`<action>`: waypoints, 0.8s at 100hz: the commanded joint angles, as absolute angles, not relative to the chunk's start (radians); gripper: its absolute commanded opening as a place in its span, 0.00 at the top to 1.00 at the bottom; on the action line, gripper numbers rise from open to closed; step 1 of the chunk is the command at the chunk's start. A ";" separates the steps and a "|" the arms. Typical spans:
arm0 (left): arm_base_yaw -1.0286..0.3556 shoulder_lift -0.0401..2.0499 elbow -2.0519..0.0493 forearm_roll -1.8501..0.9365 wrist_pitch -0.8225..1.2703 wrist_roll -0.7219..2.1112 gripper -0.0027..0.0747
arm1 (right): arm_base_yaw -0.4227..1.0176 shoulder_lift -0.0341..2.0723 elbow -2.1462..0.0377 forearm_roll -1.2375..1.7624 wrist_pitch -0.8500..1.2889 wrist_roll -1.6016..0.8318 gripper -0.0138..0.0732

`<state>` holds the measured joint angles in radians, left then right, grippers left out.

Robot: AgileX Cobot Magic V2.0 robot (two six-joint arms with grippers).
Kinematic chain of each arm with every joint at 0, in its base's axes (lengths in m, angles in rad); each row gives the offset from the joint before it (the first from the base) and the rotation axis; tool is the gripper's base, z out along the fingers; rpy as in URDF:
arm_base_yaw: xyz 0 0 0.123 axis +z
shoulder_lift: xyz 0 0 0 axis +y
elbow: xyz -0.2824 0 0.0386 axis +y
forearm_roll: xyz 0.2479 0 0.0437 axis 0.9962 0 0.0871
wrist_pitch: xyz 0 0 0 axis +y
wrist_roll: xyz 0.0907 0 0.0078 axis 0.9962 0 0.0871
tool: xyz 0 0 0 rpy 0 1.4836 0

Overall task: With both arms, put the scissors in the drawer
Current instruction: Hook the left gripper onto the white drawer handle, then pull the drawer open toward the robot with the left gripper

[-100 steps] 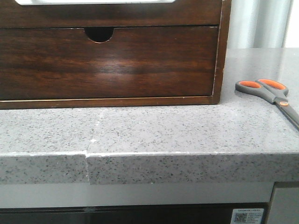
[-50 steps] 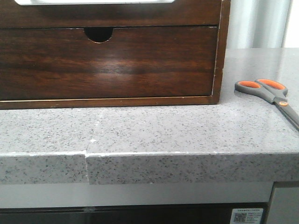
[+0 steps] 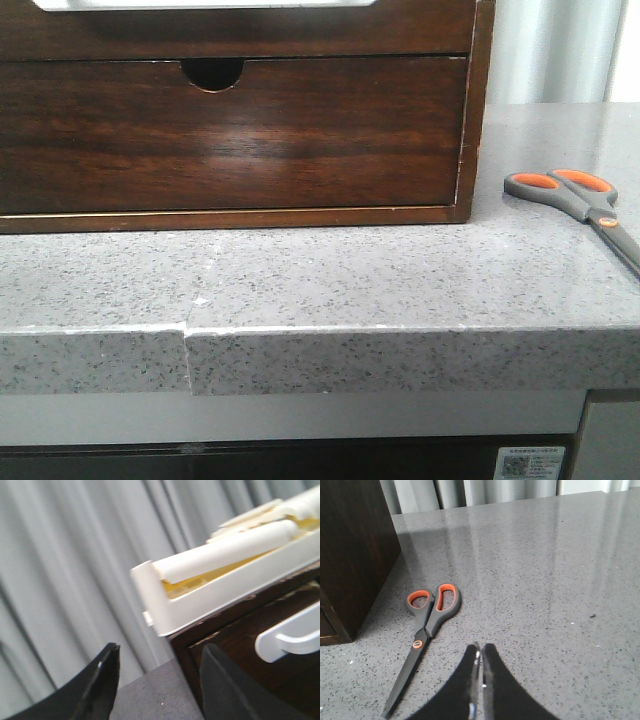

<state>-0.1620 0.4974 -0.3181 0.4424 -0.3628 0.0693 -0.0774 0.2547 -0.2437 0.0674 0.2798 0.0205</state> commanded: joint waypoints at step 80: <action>-0.442 1.022 -0.662 1.146 -0.353 0.068 0.52 | -0.082 0.271 -0.276 0.067 0.196 0.013 0.89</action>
<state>-0.4340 1.0076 -0.6136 1.1490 -0.3163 0.0738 -0.0774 0.2547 -0.2437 0.0674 0.2798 0.0205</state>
